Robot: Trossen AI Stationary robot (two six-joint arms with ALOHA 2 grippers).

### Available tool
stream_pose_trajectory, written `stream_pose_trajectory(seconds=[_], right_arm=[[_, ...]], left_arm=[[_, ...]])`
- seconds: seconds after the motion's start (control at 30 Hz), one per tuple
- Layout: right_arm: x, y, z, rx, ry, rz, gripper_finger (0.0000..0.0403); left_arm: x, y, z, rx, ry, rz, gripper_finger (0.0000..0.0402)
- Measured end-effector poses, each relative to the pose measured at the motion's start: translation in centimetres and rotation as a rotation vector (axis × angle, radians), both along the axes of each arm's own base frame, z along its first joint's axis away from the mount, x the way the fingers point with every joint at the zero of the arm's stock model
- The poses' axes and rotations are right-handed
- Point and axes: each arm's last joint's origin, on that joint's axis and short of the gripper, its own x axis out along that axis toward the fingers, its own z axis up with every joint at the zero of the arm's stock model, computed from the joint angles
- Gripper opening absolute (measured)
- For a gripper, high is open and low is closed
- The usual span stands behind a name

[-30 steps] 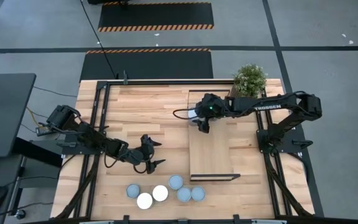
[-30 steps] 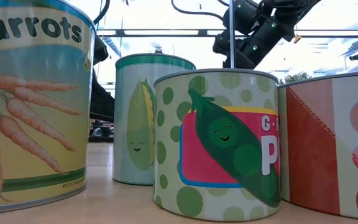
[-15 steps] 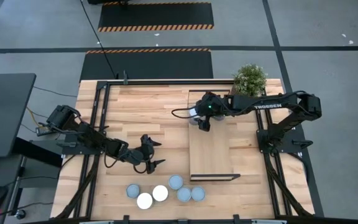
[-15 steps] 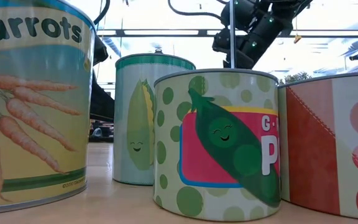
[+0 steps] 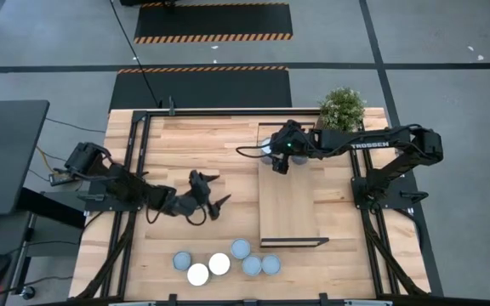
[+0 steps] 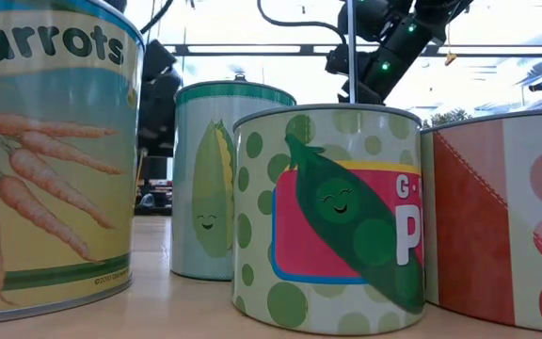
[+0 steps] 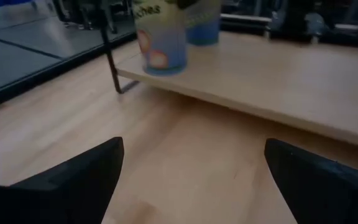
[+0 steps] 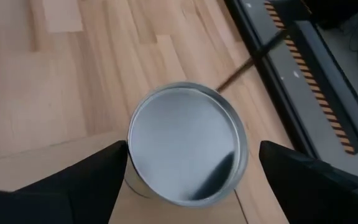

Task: Pick and place cans onto a shelf
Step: Put the canned peaches on the shelf, then adjust the cans on the shelf

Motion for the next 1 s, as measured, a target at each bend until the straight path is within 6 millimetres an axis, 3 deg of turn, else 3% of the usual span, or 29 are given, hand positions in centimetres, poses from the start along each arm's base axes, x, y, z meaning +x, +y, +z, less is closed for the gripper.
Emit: stream_pose_trajectory(seconds=[0.17, 0.7, 1.0], right_arm=[[0.0, 0.0, 0.0, -0.002, 0.004, 0.003, 0.0373], [-0.1, 0.0, 0.1, -0.043, 0.013, -0.037, 0.0373], [-1.2, 0.9, 1.9, -0.047, -0.038, -0.01, 0.0373]], left_arm=[[0.3, 0.8, -0.1, -0.059, 0.009, -0.049, 0.0396], [0.4, 0.6, -0.2, -0.08, 0.011, -0.084, 0.0396], [0.4, 0.6, -0.2, -0.082, 0.014, -0.088, 0.0396]])
